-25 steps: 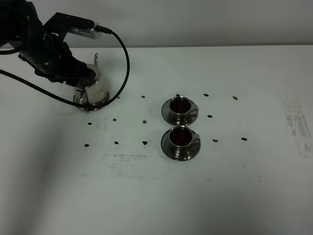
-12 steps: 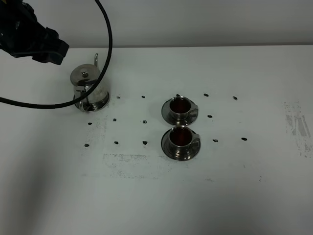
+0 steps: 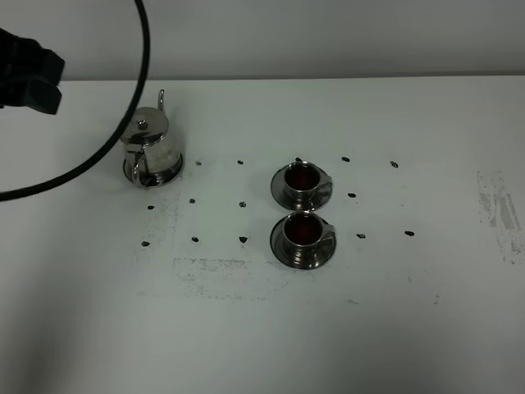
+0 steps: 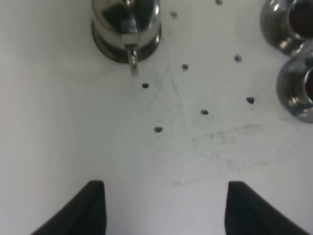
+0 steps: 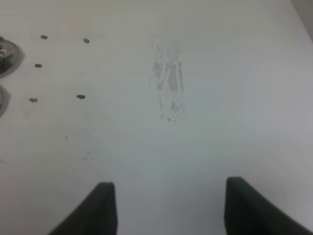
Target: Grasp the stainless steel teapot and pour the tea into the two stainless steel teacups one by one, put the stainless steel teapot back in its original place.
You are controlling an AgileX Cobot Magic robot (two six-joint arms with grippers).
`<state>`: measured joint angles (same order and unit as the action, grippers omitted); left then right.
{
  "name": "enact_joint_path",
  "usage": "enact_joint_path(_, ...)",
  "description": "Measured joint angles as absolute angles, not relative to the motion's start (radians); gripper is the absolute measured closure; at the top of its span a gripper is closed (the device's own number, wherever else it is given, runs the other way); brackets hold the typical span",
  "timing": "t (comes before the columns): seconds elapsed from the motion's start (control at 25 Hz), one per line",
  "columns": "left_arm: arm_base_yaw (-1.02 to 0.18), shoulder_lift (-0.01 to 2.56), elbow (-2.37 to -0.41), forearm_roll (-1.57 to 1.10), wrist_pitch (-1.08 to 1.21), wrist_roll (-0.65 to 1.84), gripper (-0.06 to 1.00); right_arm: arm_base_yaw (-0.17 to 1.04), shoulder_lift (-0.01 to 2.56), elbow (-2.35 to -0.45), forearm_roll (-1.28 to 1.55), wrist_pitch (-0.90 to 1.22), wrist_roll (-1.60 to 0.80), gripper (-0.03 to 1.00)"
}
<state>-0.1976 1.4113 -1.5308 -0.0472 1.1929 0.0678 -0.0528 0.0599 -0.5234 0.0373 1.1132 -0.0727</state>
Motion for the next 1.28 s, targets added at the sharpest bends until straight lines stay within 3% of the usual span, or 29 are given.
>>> enact_joint_path(0.16,-0.188,1.259,-1.421,0.000,1.193,0.020,0.43,-0.053,0.060,-0.523,0.037,1.113,-0.073,0.49)
enact_joint_path(0.6,-0.128,0.854,-0.884,0.063,1.189,-0.075,0.43,-0.053,0.060,-0.523,0.037,1.113,-0.073,0.49)
enact_joint_path(0.84,-0.128,0.657,-0.610,0.067,1.065,-0.096,0.43,-0.053,0.060,-0.523,0.037,1.113,-0.073,0.49)
enact_joint_path(1.28,-0.128,0.386,-0.461,0.065,1.051,-0.125,0.43,-0.053,0.060,-0.523,0.037,1.113,-0.073,0.49)
